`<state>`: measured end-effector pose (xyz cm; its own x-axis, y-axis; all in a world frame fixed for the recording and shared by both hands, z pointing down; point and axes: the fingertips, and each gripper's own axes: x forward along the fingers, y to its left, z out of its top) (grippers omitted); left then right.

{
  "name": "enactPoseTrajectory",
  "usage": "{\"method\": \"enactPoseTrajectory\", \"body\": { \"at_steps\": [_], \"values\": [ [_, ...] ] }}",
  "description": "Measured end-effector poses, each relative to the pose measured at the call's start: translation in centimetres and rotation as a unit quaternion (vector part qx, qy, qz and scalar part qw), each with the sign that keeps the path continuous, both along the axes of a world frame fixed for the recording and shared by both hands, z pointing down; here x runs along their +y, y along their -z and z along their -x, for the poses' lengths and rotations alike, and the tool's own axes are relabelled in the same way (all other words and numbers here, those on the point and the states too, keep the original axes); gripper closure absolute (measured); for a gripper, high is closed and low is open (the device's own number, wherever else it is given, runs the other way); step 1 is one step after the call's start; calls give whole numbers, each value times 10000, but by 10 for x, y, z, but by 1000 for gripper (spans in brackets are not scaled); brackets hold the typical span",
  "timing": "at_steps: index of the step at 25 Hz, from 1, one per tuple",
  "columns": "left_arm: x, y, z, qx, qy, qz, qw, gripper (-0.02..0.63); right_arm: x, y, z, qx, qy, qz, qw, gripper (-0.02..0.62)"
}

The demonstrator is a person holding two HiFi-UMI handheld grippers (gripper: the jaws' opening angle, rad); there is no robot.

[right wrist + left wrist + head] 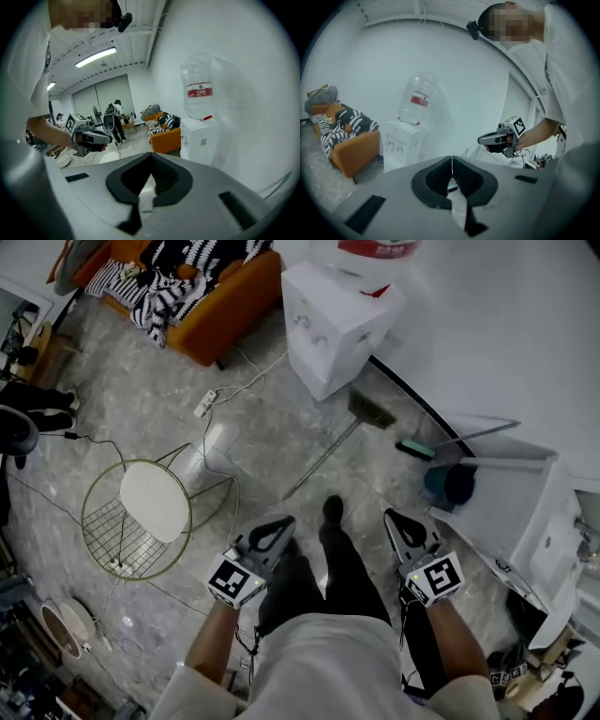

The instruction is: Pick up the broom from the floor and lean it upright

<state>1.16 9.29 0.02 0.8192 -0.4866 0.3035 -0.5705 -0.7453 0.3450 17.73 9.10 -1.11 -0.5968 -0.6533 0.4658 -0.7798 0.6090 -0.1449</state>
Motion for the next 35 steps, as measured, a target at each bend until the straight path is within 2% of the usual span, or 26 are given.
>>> {"method": "enactPoseTrajectory", "body": {
  "at_steps": [6,13,19,25,30,35],
  "values": [
    [-20,-69,1,-71,148,156,9997,595,-24,-77,12,160,370,222,9989,597],
    [-27,-167,9,-73,347,477,9982,595,-38,-182,38,127,625,633,9960,597],
    [-32,-258,14,-142,531,604,9967,595,-57,-268,47,0,847,549,9949,597],
    [-30,-352,18,-282,524,705,9957,595,-63,-370,50,-64,1078,740,9914,597],
    [-31,-423,22,-357,458,707,9958,595,-65,-446,57,138,1344,961,9862,597],
    [-36,-490,31,-432,347,640,9964,595,-76,-513,69,270,1654,975,9810,597]
  ]
}}
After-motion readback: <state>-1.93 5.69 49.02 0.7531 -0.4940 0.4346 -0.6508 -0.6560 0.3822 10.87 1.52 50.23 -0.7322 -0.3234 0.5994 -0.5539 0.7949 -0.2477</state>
